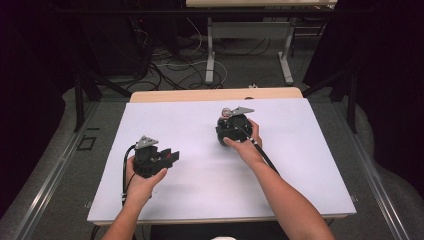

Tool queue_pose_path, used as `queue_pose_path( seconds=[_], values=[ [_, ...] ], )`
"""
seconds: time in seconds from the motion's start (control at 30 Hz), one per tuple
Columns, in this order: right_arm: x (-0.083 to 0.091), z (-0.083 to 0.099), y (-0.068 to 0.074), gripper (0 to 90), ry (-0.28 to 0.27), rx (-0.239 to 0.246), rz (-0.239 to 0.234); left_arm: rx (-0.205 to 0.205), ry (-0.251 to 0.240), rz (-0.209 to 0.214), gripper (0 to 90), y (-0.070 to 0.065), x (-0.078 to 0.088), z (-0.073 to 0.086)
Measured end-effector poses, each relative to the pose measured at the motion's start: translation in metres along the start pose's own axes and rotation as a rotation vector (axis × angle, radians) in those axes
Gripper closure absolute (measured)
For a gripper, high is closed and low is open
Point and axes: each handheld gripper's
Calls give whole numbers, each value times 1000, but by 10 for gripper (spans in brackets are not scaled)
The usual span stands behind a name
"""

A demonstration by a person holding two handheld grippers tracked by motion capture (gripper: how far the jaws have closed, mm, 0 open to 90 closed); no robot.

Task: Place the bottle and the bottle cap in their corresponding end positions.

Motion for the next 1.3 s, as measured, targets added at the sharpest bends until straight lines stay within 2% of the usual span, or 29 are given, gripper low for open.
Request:
queue_pose_path(
  seconds=[0.33, 0.57, 0.6, 0.8, 0.87, 1.1, 1.3],
  values=[
    [-7, 2, 5, 299, 10, 7, -14, -13, 18, -5, 619, 2, -2, 0],
    [-9, 2, 10, 298, 5, 18, -27, -2, 19, -2, 619, 2, -3, 0],
    [-10, 3, 11, 298, -11, 21, -31, -3, 20, -1, 619, 2, -3, 0],
    [-10, 4, 13, 292, 0, 17, -21, -4, 25, -1, 619, 1, -4, 1],
    [-11, 5, 13, 290, -16, 24, -19, -5, 25, 0, 619, 1, -4, 1],
    [-12, 7, 12, 273, -20, 13, -27, -1, 28, 2, 619, -1, -6, 0],
    [-12, 8, 11, 214, -15, -4, -32, -4, 30, 2, 619, -1, -7, 1]
  ],
)
Point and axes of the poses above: each handheld gripper's, and its own axes: x roughly backward along the jaws, z roughly out of its underside, y roughly to its left, and after that the axes turned 15 degrees about y, right-handed
